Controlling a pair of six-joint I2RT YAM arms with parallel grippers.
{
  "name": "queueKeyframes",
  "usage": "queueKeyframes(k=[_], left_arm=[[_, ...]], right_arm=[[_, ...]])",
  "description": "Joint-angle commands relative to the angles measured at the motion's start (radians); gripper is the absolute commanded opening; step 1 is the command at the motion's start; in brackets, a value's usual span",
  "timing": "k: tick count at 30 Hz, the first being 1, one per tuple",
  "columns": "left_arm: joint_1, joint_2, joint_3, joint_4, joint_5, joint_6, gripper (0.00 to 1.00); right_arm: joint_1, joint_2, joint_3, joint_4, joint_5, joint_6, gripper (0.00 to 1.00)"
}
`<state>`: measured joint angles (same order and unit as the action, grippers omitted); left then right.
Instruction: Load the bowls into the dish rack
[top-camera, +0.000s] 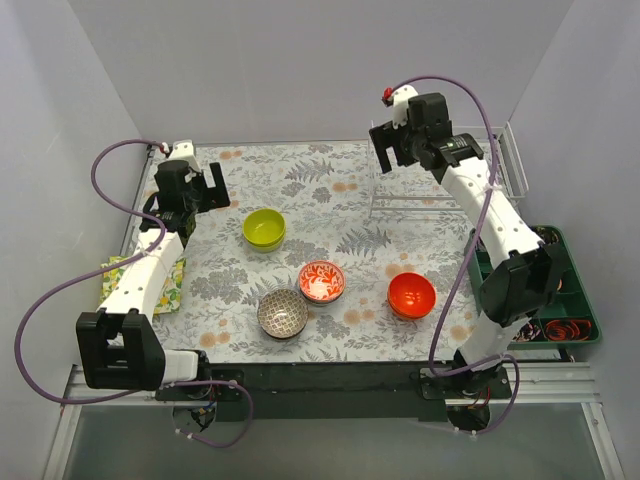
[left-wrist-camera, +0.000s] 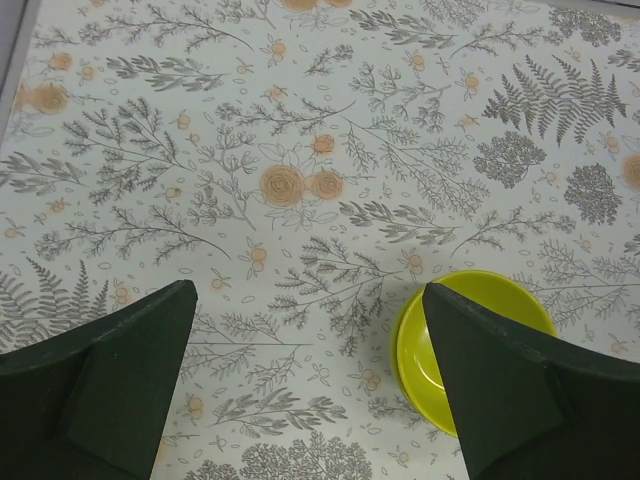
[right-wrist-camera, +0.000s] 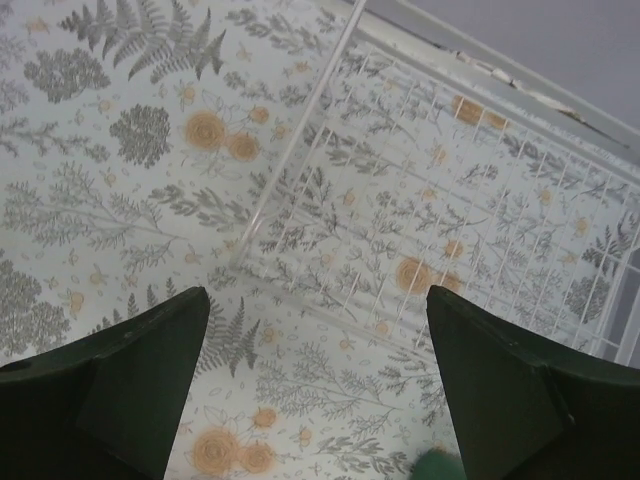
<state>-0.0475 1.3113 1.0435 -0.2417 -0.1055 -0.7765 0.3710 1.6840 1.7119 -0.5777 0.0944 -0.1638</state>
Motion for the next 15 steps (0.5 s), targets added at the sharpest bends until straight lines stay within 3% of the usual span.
queueKeyframes(k=[1,6,9,15], left_arm=[[0.008,-0.021,0.029,-0.065,0.050,-0.085,0.98],[0.008,-0.035,0.036,-0.163,0.050,-0.032,0.98],[0.032,-0.069,0.056,-0.218,0.010,-0.024,0.98],[0.038,-0.118,0.040,-0.338,0.021,-0.015,0.98]], right_arm=[[0.012,0.091,0.204,-0.044,0.078,-0.021,0.99],[0.013,0.256,0.453,-0.022,0.016,0.027,0.98],[0.014,0.336,0.538,-0.016,-0.014,0.115,0.93],[0.054,0.437,0.561,0.030,0.016,0.156,0.87]])
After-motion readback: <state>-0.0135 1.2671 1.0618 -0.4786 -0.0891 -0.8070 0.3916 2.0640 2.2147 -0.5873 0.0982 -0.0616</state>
